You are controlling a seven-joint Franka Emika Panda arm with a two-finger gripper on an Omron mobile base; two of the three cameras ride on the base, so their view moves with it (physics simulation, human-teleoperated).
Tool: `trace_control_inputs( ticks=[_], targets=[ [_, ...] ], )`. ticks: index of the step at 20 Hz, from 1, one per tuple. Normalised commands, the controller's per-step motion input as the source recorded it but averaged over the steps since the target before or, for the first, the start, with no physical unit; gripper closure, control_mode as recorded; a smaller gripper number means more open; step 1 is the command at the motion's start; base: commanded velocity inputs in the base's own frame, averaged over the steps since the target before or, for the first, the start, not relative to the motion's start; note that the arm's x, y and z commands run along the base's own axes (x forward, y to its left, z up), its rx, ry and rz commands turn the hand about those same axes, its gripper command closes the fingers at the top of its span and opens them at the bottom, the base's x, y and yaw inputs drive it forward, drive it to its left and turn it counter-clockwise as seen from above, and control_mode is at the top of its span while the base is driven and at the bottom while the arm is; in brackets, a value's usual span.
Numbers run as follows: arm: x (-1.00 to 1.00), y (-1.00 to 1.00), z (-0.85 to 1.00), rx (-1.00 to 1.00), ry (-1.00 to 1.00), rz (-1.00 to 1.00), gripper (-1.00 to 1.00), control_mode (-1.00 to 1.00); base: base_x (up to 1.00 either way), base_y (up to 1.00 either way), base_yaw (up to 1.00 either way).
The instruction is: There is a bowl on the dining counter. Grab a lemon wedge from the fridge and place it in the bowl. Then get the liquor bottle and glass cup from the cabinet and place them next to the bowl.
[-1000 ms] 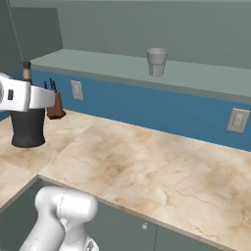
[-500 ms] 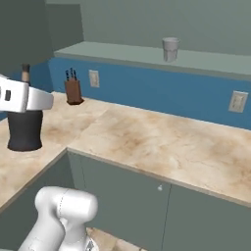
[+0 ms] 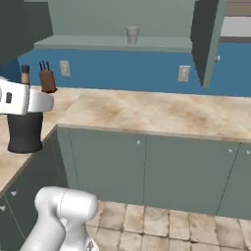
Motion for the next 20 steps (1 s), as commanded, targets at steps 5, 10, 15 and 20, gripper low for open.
trace_control_inputs(
  ticks=[5,10,15,20],
  targets=[
    [0.0,0.0,0.0,0.0,0.0,0.0,1.0,1.0,-0.44,-0.16,-0.81],
    [0.0,0.0,0.0,0.0,0.0,0.0,1.0,1.0,-0.27,-0.3,-0.82],
    [0.0,0.0,0.0,0.0,0.0,0.0,1.0,1.0,-0.11,-0.37,-0.82],
    [0.0,0.0,0.0,0.0,0.0,0.0,1.0,1.0,0.0,-0.24,-0.8]
  ],
)
